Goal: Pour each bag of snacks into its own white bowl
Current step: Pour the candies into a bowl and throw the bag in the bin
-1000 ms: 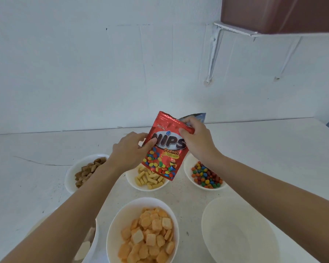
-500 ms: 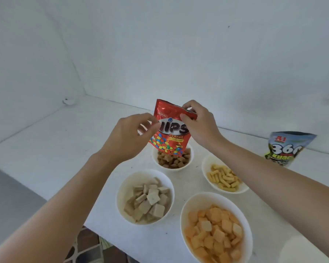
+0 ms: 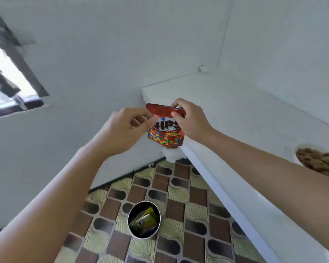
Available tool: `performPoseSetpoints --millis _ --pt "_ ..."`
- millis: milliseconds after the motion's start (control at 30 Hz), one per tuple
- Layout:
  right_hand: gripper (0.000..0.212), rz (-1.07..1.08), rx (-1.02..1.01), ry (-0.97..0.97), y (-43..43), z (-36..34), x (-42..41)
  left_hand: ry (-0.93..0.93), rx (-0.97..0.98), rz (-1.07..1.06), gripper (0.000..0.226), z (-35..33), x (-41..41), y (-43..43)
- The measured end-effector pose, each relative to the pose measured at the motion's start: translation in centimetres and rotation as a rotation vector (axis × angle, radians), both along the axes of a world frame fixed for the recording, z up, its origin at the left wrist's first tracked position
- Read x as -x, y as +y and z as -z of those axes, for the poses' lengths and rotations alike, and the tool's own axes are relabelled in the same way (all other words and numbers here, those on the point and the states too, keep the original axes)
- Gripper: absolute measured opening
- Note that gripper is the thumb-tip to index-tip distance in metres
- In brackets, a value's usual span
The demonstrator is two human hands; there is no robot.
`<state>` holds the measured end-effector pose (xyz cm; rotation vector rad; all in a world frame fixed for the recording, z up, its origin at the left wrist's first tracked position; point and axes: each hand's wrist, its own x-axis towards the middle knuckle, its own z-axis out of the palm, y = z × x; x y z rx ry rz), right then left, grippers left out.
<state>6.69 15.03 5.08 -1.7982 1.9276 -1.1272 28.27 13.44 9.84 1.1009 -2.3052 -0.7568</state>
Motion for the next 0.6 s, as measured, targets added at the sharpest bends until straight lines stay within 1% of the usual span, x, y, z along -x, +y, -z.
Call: performPoseSetpoints --millis 167,333,433,600 --pt "0.007 -0.137 -0.135 0.041 -4.1 6.3 -9.8 -0.035 -0.123 -0.138 0.020 5.1 -10.1 -1.1" --pt "0.012 -0.198 -0.242 0.075 -6.0 14.4 -15.5 -0.088 -0.259 -0.205 0.020 13.8 -15.1 -0.6" --pt "0.013 -0.231 -0.328 0.091 -6.7 22.0 -17.5 -0.111 -0.326 -0.196 0.019 21.4 -16.1 -0.1" --pt "0.014 -0.262 -0.478 0.077 -5.8 39.1 -18.7 -0.170 -0.447 -0.178 0.022 37.3 -17.0 0.3"
